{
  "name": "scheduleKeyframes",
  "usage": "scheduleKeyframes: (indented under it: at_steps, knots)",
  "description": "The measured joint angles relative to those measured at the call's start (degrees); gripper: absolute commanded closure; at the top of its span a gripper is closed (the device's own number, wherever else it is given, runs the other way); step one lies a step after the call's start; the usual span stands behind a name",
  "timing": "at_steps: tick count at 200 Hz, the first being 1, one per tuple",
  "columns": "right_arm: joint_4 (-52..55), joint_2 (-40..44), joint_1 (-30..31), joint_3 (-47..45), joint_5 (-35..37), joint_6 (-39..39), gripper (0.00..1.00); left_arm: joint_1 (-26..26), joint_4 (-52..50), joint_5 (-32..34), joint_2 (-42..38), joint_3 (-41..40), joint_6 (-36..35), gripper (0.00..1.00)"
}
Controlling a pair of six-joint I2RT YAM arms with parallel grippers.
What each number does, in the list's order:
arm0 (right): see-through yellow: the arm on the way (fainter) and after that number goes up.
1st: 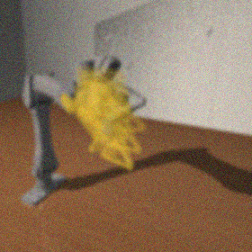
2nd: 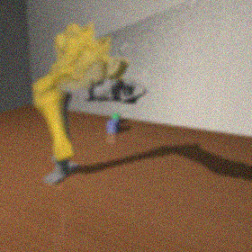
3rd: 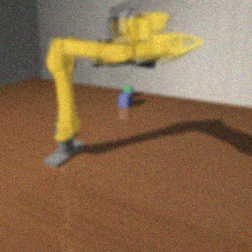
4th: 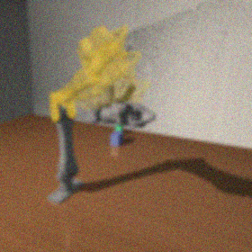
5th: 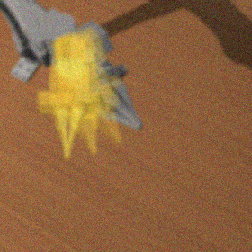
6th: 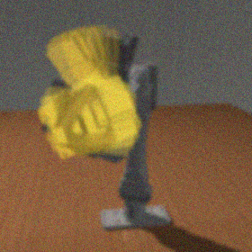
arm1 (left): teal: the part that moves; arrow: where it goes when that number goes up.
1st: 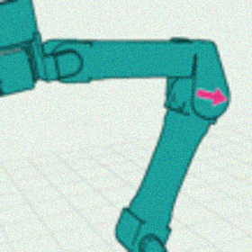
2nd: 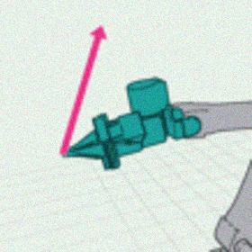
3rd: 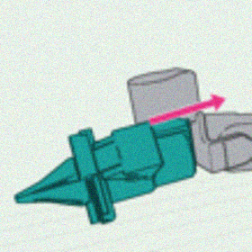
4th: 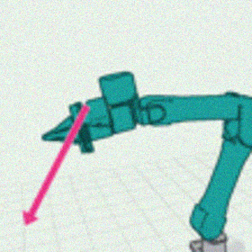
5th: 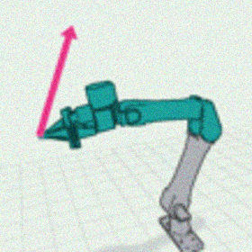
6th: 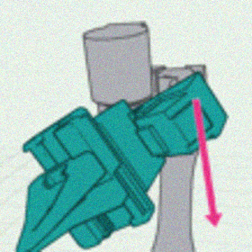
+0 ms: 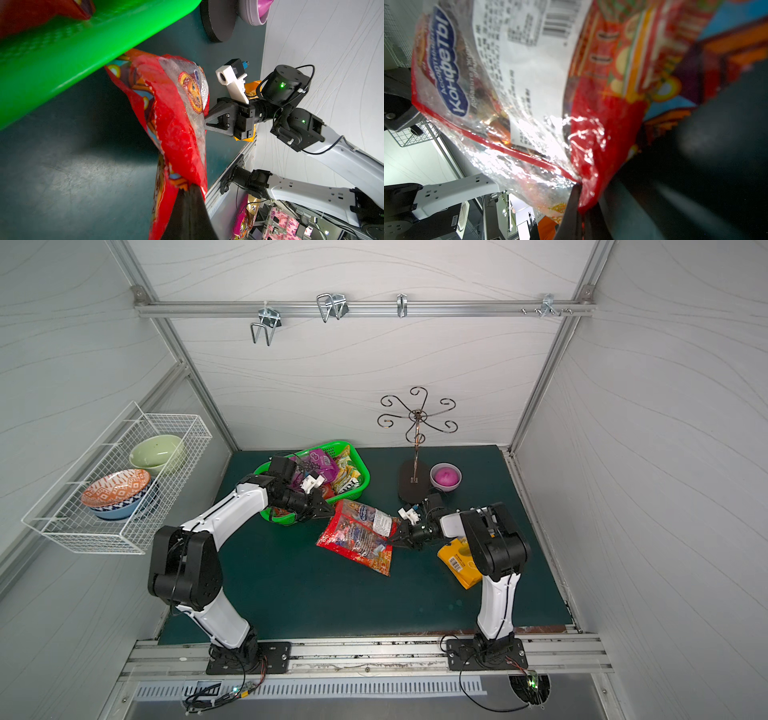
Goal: Put the candies in the basket
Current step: Pick up the candy at the center of the board.
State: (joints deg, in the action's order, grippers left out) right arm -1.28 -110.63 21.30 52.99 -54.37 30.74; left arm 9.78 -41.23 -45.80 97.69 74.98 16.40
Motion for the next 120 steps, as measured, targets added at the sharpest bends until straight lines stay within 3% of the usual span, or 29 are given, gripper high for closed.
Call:
scheduleKeyframes:
  at_steps: [55, 120]
  knots:
    - [5.88, 7.69, 0.0, 1.77, 1.42, -2.82, 1.0, -0.24, -8.11, 0.37, -2.58, 6.47, -5.16, 1.0]
    - [15.13, 12.0, 0.33, 17.42, 2.62, -5.09, 1.0, -2.1, -14.8, 2.67, -6.71, 17.64, -9.7, 1.0]
